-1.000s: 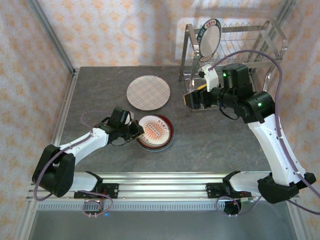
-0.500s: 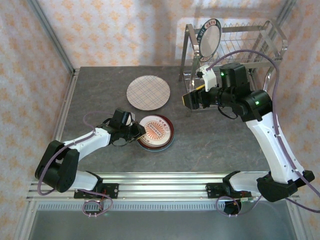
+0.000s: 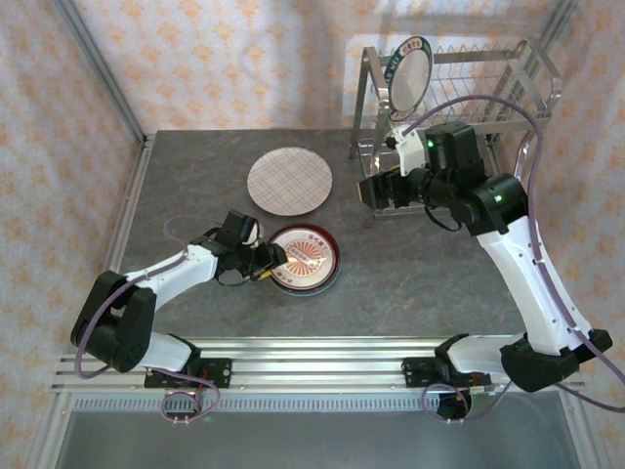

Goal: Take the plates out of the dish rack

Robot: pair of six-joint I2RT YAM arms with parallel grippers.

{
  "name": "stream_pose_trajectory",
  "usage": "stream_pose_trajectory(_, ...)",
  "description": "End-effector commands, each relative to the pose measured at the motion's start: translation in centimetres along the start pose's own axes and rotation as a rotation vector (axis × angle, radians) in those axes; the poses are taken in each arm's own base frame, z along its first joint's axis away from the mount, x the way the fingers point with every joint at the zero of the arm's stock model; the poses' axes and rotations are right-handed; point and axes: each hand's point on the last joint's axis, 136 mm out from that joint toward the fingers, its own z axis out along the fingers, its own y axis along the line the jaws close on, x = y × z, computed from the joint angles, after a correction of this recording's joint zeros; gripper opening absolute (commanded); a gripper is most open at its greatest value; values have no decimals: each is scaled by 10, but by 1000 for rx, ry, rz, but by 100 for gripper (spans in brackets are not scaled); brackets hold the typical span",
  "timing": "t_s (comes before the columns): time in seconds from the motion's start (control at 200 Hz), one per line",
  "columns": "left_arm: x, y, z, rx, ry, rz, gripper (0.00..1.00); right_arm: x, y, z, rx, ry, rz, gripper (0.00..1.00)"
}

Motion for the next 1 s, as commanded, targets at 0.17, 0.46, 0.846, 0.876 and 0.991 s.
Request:
stream_pose_trajectory(0.17,-4,11,-7,-123,15,24,60,-52,-75,-54,488,-285,104,76)
stream_pose_trajectory(0.46,-19,-14,-37,-118,-46,54,73,-114,-130,-79,652,-427,230,77)
stream_pose_trajectory(0.846,-64,-130,-146,164,-329,153,76,-171,-187,-16,514,-409,335,79)
stream_pose_trajectory(0.876,-67,-139,-155,192,-351,158,76,-173,-189,-12,505,-413,341,78)
stream_pose_trajectory(0.991,-70,-163,-181,277,-396,176,76,-175,-195,2,492,-409,365,76)
